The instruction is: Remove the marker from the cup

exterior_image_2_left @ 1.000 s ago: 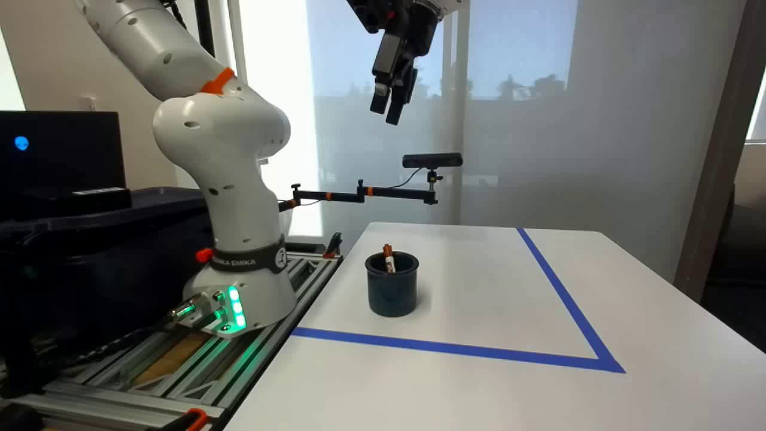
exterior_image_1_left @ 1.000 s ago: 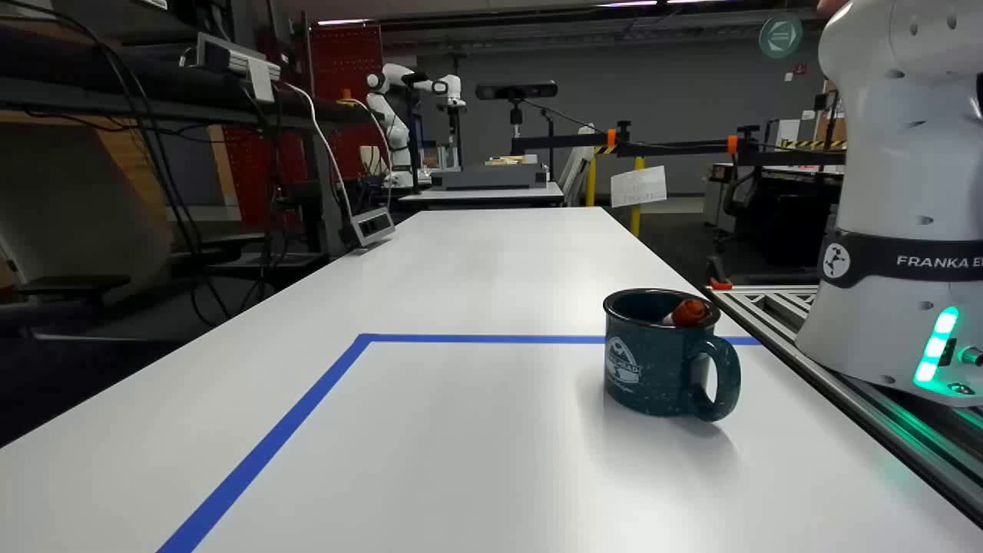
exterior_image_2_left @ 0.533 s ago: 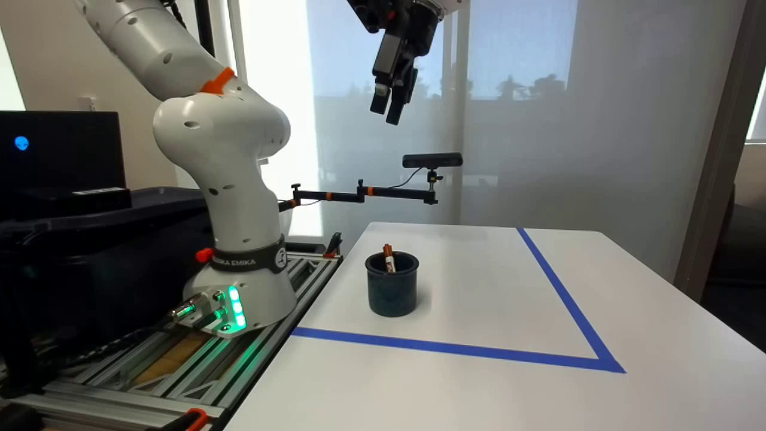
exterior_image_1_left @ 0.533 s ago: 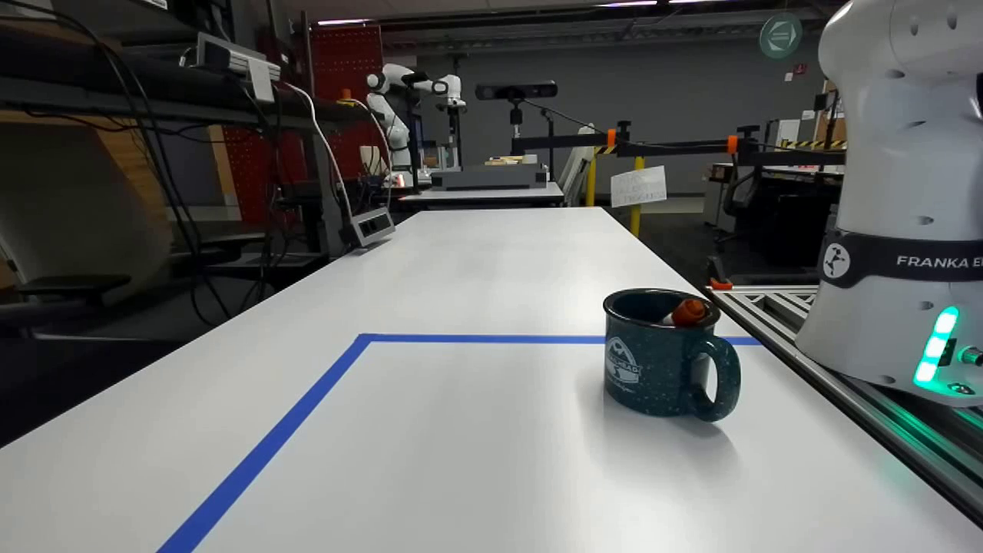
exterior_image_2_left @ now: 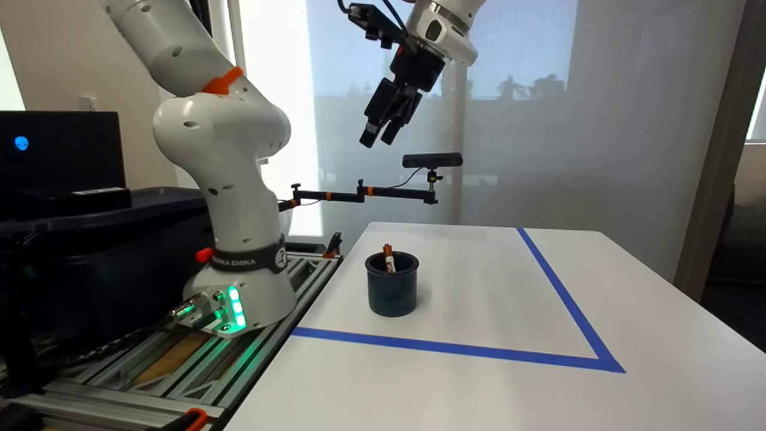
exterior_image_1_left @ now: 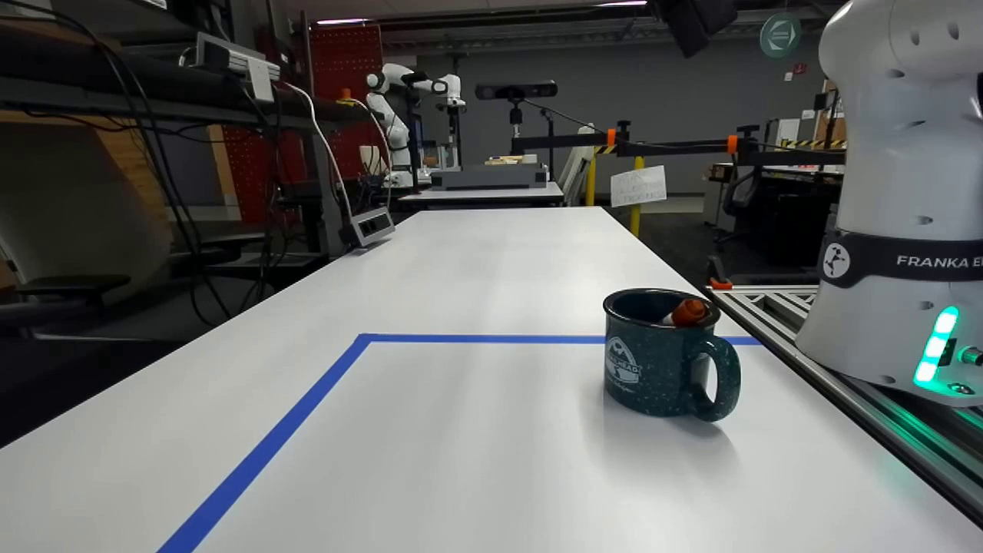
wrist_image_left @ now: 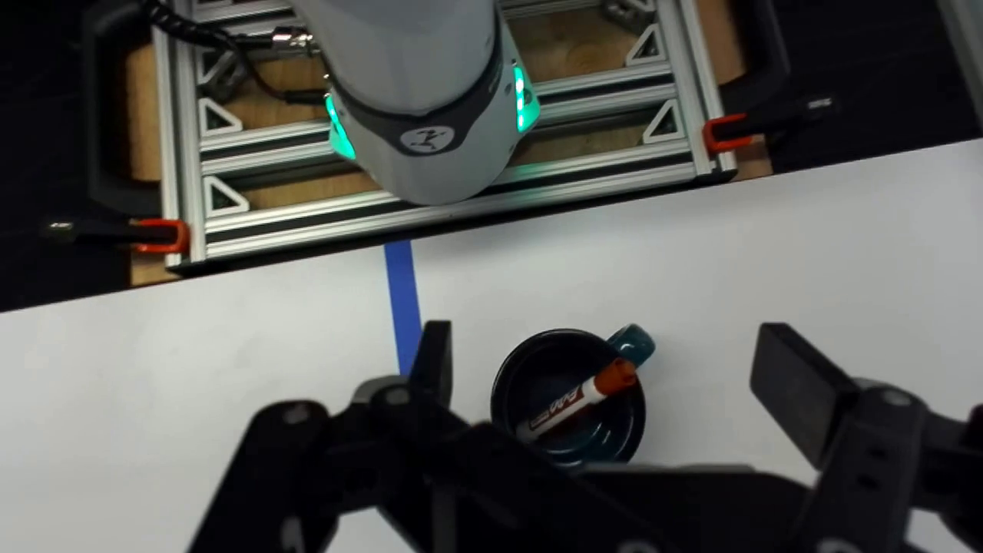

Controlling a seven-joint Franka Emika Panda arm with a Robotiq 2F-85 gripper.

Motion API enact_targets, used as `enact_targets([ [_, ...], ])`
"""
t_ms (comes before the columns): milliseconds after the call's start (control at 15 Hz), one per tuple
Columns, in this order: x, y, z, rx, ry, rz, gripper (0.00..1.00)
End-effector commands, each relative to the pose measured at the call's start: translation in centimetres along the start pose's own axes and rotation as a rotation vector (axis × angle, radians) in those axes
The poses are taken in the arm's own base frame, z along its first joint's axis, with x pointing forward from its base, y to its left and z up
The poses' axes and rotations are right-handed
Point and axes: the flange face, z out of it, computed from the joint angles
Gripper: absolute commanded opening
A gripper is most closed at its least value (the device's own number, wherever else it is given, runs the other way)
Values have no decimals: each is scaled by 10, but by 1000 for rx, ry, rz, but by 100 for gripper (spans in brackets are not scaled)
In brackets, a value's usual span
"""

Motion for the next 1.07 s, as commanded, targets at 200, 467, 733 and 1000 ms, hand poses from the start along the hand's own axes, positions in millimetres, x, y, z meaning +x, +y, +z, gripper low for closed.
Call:
enact_targets([
  [200,30,19,35,278,-113,117,100],
  [467,42,28,58,374,-115,200,100],
  [733,55,34,82,470,-105,292,100],
  [1000,72,36,96,511,-113,386,100],
])
